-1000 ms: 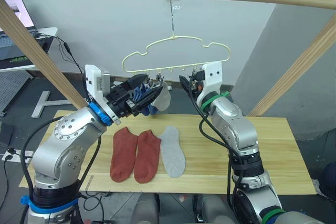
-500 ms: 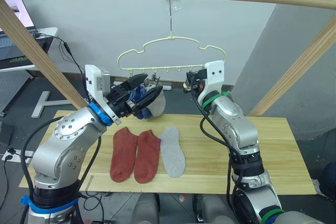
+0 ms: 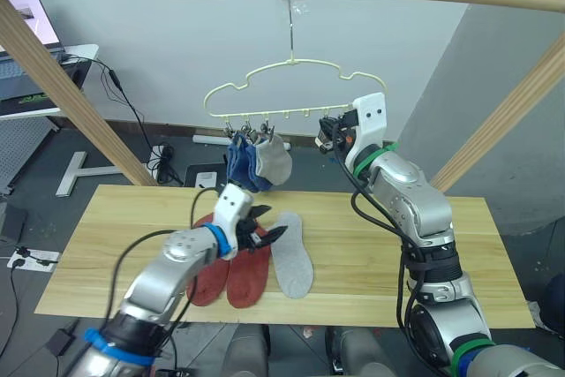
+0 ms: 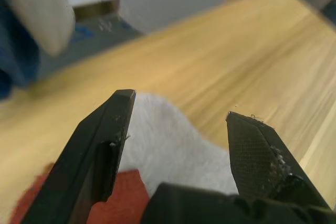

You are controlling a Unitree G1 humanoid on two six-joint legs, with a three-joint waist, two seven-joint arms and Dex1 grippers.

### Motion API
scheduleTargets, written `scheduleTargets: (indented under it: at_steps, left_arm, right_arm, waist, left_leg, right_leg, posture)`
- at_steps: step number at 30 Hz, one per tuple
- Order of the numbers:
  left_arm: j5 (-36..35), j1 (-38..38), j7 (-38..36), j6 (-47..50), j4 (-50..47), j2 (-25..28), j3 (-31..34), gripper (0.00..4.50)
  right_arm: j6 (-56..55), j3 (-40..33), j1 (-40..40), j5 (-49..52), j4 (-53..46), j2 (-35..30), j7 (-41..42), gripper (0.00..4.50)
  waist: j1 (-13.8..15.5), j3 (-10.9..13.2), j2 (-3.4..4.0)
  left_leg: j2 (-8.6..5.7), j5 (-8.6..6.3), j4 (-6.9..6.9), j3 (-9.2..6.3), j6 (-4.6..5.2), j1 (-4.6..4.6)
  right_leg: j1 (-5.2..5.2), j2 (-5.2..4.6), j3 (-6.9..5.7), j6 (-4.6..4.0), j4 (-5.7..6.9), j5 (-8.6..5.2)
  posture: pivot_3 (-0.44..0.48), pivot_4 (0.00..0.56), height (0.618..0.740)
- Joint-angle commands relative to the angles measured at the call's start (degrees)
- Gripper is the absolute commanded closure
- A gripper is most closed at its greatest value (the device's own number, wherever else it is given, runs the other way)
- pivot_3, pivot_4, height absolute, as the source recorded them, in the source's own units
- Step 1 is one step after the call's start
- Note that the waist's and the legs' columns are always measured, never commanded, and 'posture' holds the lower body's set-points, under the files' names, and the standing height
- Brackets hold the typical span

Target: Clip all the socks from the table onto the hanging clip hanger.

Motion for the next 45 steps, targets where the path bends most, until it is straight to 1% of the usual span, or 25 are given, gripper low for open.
scheduleTargets:
  at_steps: [1, 2, 3, 10, 14, 17, 18, 24, 25, 27, 30, 33, 35, 39, 42, 45]
  left_arm:
    - [5.91, -2.2, -1.44, -7.12, 8.71, -2.86, -4.42, 0.5]
    - [7.24, -2.8, -1.26, -8.3, 10.94, -3.72, -5.02, 0.2]
    - [8.8, -3.63, -0.07, -8.82, 13.42, -4.78, -5.32, 0.02]
    - [14.94, -7.1, 2.03, -12.19, 25.15, -10.11, -6.04, 0.02]
    - [16.82, -8.33, 0.04, -13.82, 29.46, -12.1, -7.04, 0.02]
    - [17.09, -7.84, -2.4, -14.21, 30.18, -12.4, -7.43, 0.63]
    - [17.04, -7.58, -3.12, -14.19, 30.03, -12.36, -7.37, 0.9]
    - [15.6, -5.55, -4.87, -13.63, 27.8, -12.17, -4.91, 2.66]
    - [15.12, -5.09, -5.08, -14.0, 27.05, -12.17, -4.35, 3.02]
    - [14.57, -4.71, -5.38, -14.85, 26.18, -12.2, -3.53, 3.55]
    - [10.6, -4.47, -6.2, -14.66, 23.12, -13.21, -0.04, 4.38]
    - [5.69, -4.49, -7.49, -13.12, 17.9, -14.28, 3.23, 4.45]
    - [2.0, -4.14, -8.66, -11.6, 12.78, -14.89, 4.9, 4.45]
    - [-0.88, -4.27, -7.21, -10.38, 4.03, -15.72, 6.91, 4.45]
    - [0.94, -4.39, -5.88, -12.84, -0.46, -14.8, 6.99, 4.45]
    - [4.68, -4.87, -2.66, -16.7, -2.25, -13.89, 7.29, 4.45]
  right_arm:
    - [1.85, -0.37, 0.9, 0.61, -2.4, -0.53, -0.5, 4.5]
    - [2.26, -0.3, 1.17, 0.55, -2.96, -0.54, -0.62, 4.5]
    - [2.75, -0.34, 1.5, 0.53, -3.6, -0.6, -0.75, 4.5]
    - [4.94, -0.99, 2.85, 0.38, -6.36, -1.0, -1.89, 4.5]
    - [5.39, -0.99, 3.07, 0.32, -6.82, -0.98, -2.12, 4.5]
    - [5.31, -1.02, 2.73, 0.25, -6.5, -0.94, -2.1, 4.5]
    - [5.23, -1.13, 2.55, 0.25, -6.3, -1.0, -2.06, 4.5]
    - [4.38, -1.82, 1.72, 0.16, -4.89, -1.6, -1.84, 4.5]
    - [4.27, -1.87, 1.6, 0.22, -4.73, -1.69, -1.78, 4.5]
    - [4.05, -2.0, 1.28, 0.32, -4.2, -1.85, -1.63, 4.5]
    - [4.25, -2.52, 0.35, 0.67, -3.09, -2.75, -0.82, 4.5]
    - [7.26, -3.71, -1.2, 2.52, -2.02, -3.68, 0.23, 4.5]
    - [12.34, -6.19, -3.0, 5.93, -1.89, -3.23, -0.03, 4.5]
    - [23.07, -12.01, -6.51, 11.36, -1.43, -2.52, -2.4, 4.5]
    - [31.55, -17.55, -9.45, 15.13, -0.75, -1.95, -4.57, 4.5]
    - [38.55, -22.02, -12.43, 17.68, 0.28, -1.92, -6.53, 4.5]
  waist:
    - [-0.1, 0.0, 0.0]
    - [-0.15, 0.0, 0.0]
    - [-0.19, 0.0, 0.0]
    - [-0.65, -0.01, 0.0]
    - [-0.76, -0.04, 0.0]
    - [-0.91, -0.05, 0.0]
    - [-0.92, -0.05, 0.0]
    - [-1.0, -0.06, 0.0]
    - [-1.0, -0.06, 0.0]
    - [-1.05, -0.06, 0.0]
    - [-1.05, -0.05, 0.0]
    - [-0.99, -0.05, 0.0]
    - [-1.01, -0.04, 0.0]
    - [-1.02, -0.04, 0.01]
    - [-1.02, -0.04, 0.01]
    - [-0.97, -0.04, 0.02]
  left_leg:
    - [0.0, 0.0, 0.01, 0.01, 0.0, -0.05]
    - [0.0, 0.0, 0.01, 0.01, 0.0, -0.08]
    - [0.0, 0.0, 0.01, 0.01, 0.0, -0.09]
    - [-0.02, 0.0, 0.06, -0.04, 0.01, -0.17]
    - [-0.03, 0.02, 0.09, -0.05, 0.03, -0.17]
    - [-0.03, 0.02, 0.09, -0.05, 0.04, -0.17]
    - [-0.03, 0.02, 0.09, -0.05, 0.04, -0.17]
    - [-0.02, 0.02, 0.09, -0.06, 0.04, -0.15]
    - [-0.02, 0.02, 0.09, -0.07, 0.04, -0.15]
    - [-0.02, 0.03, 0.09, -0.07, 0.04, -0.15]
    - [-0.02, 0.03, 0.09, -0.07, 0.05, -0.15]
    - [-0.03, 0.04, 0.1, -0.08, 0.06, -0.16]
    - [-0.02, 0.04, 0.11, -0.08, 0.06, -0.18]
    - [0.0, 0.04, 0.11, -0.1, 0.06, -0.18]
    - [-0.02, 0.04, 0.1, -0.11, 0.06, -0.18]
    - [-0.03, 0.04, 0.11, -0.1, 0.07, -0.18]
  right_leg:
    - [-0.05, 0.0, 0.0, 0.0, 0.01, 0.0]
    - [-0.07, 0.0, -0.01, 0.0, -0.01, 0.0]
    - [-0.08, 0.0, -0.01, 0.0, -0.02, 0.0]
    - [-0.07, -0.02, -0.08, 0.01, -0.04, 0.01]
    - [-0.05, -0.02, -0.12, 0.02, 0.02, 0.01]
    - [-0.04, -0.02, -0.13, 0.02, 0.02, 0.01]
    - [-0.04, -0.02, -0.13, 0.02, 0.02, 0.01]
    - [-0.02, -0.02, -0.13, 0.02, 0.02, 0.01]
    - [-0.02, -0.02, -0.14, 0.02, 0.02, 0.01]
    - [-0.02, -0.02, -0.14, 0.02, 0.03, 0.01]
    - [-0.02, -0.02, -0.14, 0.02, 0.04, 0.01]
    - [-0.02, -0.04, -0.16, 0.02, 0.05, 0.01]
    - [-0.02, -0.04, -0.16, 0.02, 0.05, 0.01]
    - [-0.02, -0.05, -0.15, 0.01, 0.08, 0.01]
    - [-0.01, -0.05, -0.15, 0.01, 0.06, 0.01]
    - [-0.02, -0.06, -0.13, 0.01, 0.08, 0.02]
  posture:
    - [-0.095, 0.217, 0.74]
    - [-0.104, 0.218, 0.74]
    - [-0.111, 0.218, 0.74]
    - [-0.134, 0.215, 0.74]
    - [-0.135, 0.209, 0.74]
    - [-0.138, 0.205, 0.74]
    - [-0.138, 0.205, 0.74]
    - [-0.136, 0.209, 0.74]
    - [-0.136, 0.209, 0.74]
    - [-0.134, 0.21, 0.74]
    - [-0.13, 0.213, 0.74]
    - [-0.129, 0.212, 0.74]
    - [-0.129, 0.209, 0.74]
    - [-0.126, 0.205, 0.74]
    - [-0.123, 0.206, 0.74]
    - [-0.119, 0.206, 0.74]
